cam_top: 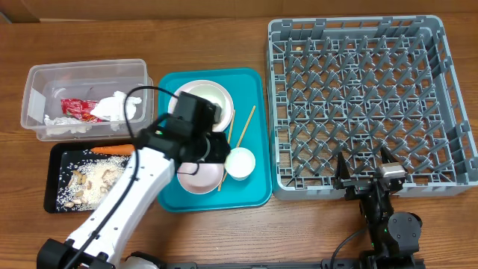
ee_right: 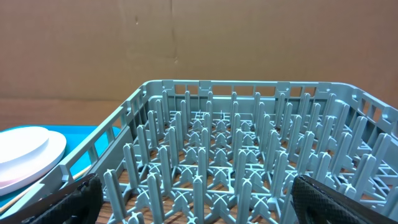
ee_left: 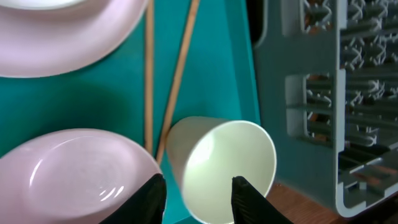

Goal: Sort waste into correct bins and load items into the dishwasher
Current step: 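Move the left gripper back to the white paper cup, then grasp the paper cup with the left gripper and lift it sideways, then raise the right gripper toward the cup held by the left gripper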

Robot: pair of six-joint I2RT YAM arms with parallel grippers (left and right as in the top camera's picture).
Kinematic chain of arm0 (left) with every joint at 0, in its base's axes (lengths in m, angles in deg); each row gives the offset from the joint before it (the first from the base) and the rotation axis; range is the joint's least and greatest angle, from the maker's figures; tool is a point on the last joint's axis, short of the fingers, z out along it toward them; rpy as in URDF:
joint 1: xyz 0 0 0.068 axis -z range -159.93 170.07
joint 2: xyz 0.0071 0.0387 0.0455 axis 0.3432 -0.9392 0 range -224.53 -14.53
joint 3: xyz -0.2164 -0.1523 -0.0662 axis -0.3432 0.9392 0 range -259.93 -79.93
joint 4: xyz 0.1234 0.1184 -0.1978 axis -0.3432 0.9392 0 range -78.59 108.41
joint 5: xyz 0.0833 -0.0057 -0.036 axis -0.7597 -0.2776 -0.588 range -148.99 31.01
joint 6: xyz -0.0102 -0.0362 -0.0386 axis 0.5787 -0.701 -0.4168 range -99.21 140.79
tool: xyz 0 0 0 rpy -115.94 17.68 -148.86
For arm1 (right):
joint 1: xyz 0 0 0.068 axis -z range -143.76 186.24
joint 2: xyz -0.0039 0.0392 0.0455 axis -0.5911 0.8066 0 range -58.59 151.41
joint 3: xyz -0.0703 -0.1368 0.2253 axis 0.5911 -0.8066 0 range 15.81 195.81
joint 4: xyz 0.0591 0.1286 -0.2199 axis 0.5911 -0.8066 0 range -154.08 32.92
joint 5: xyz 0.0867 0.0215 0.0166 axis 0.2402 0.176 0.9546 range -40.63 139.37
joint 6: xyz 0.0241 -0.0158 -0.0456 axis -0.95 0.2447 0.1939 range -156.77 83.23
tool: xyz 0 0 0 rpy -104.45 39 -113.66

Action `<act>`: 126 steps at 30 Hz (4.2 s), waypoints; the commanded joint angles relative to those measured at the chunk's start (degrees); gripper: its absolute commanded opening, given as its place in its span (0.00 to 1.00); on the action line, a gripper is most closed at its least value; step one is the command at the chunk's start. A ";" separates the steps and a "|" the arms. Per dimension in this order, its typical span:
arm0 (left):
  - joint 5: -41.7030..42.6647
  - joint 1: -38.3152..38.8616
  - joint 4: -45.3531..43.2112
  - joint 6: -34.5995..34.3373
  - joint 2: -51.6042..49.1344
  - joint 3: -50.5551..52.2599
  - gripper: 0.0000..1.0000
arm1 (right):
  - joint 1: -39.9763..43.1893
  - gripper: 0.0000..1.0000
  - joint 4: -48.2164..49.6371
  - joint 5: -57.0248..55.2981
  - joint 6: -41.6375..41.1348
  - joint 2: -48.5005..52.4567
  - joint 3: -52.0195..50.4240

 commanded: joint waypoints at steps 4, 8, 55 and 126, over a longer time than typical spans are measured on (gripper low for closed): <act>-11.39 5.40 -0.42 -6.14 -0.70 -1.36 0.39 | 0.22 1.00 0.33 0.17 0.07 -0.57 -0.61; -11.52 6.34 -0.33 -8.09 -1.97 -1.36 0.39 | 0.22 1.00 0.33 0.17 0.07 -0.57 -0.61; 32.54 -16.76 -0.59 4.02 -10.21 -8.98 0.04 | 0.22 1.00 0.33 0.17 0.07 -0.57 -0.61; 72.83 -17.53 -18.84 12.00 -10.21 -8.98 0.04 | -1.51 1.00 8.52 81.50 -20.90 70.51 46.14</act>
